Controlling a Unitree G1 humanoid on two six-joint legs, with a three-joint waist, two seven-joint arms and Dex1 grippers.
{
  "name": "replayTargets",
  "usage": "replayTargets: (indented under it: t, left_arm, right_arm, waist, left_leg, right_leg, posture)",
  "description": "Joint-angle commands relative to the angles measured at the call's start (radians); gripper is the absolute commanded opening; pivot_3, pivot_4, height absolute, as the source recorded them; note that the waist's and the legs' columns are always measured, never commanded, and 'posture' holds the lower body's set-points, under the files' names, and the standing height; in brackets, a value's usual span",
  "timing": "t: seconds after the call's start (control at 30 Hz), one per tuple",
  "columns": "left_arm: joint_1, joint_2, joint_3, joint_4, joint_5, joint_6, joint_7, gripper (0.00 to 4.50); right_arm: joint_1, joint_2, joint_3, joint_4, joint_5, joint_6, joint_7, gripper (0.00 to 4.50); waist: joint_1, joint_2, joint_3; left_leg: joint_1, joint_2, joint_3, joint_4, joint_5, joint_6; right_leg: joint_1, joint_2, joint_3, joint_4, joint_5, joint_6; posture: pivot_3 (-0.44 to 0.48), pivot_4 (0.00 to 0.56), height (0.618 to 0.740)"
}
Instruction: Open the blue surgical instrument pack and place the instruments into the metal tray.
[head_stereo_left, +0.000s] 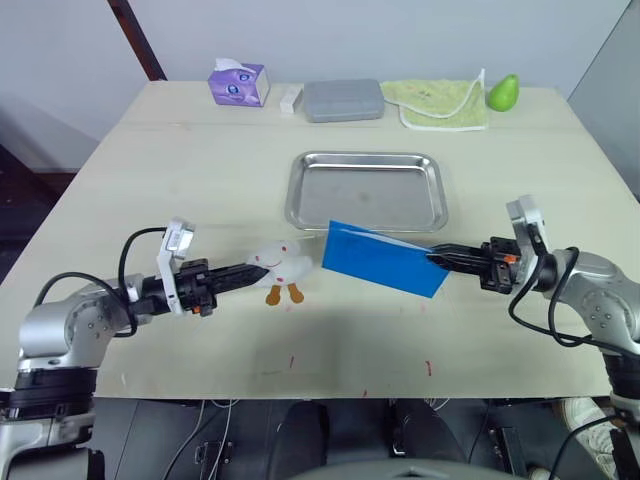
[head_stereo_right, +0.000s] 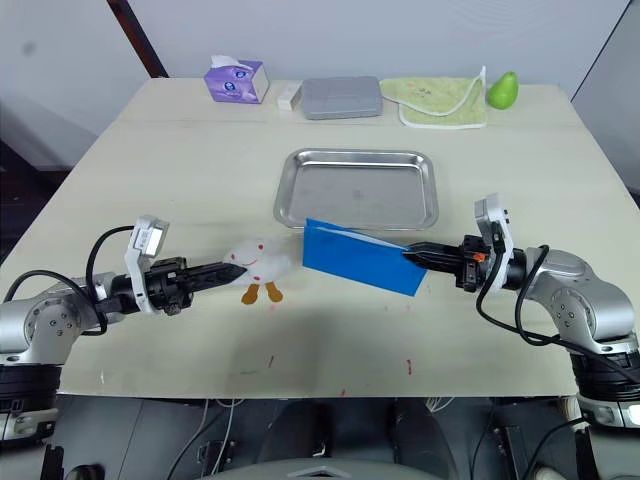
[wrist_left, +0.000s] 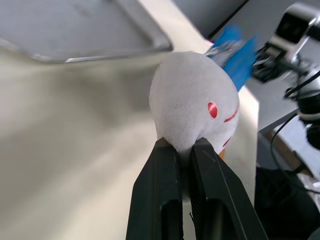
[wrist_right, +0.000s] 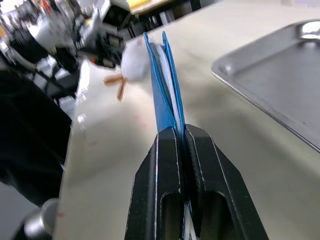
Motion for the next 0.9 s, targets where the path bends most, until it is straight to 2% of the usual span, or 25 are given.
replayTargets:
  t: [0.03,0.43,0.7,0.8,0.9]
  left_arm:
    - [0.033,0.042,-0.004,0.004,0.049,-0.054,-0.042,0.05]
    - [0.078,0.095,-0.056,0.05,0.202,-0.223,-0.121,0.05]
    - [0.014,0.161,-0.098,0.139,0.305,-0.38,-0.226,0.05]
    - [-0.089,0.146,-0.145,0.204,0.406,-0.525,-0.207,0.05]
    - [-0.159,0.116,-0.179,0.214,0.454,-0.595,-0.186,0.05]
  right_arm:
    - [-0.034,0.01,-0.078,-0.032,0.084,0.031,-0.018,0.0]
    - [-0.07,0.033,-0.132,-0.017,0.186,0.11,-0.064,0.0]
    - [-0.039,-0.029,0.006,-0.019,-0.044,-0.053,0.015,0.0]
    - [-0.042,-0.026,0.038,-0.016,-0.078,-0.083,0.03,0.0]
    - [-0.046,-0.021,0.056,-0.017,-0.096,-0.092,0.031,0.0]
  waist:
    - [0.0,0.0,0.0]
    - [0.001,0.0,0.0]
    - [0.0,0.0,0.0]
    - [0.002,0.0,0.0]
    - [0.011,0.0,0.0]
  left_leg:
    - [0.0,0.0,0.0,0.0,0.0,0.0]
    - [0.0,0.0,0.001,0.0,0.0,0.0]
    - [-0.001,0.0,0.001,-0.001,0.0,0.0]
    - [-0.001,0.0,0.001,-0.001,0.0,0.0]
    - [-0.001,0.0,0.001,0.0,0.0,0.0]
  right_leg:
    - [0.0,0.0,0.0,0.0,0.0,0.0]
    - [-0.001,0.0,0.0,0.0,0.0,0.0]
    - [-0.001,0.0,0.0,0.0,0.0,0.0]
    - [-0.002,0.0,0.0,0.0,0.0,0.0]
    - [-0.002,0.0,0.0,0.0,0.0,0.0]
  posture:
    - [0.0,0.15,0.74]
    - [0.0,0.15,0.74]
    - [0.0,0.15,0.74]
    - [0.0,0.15,0.74]
    - [0.0,0.15,0.74]
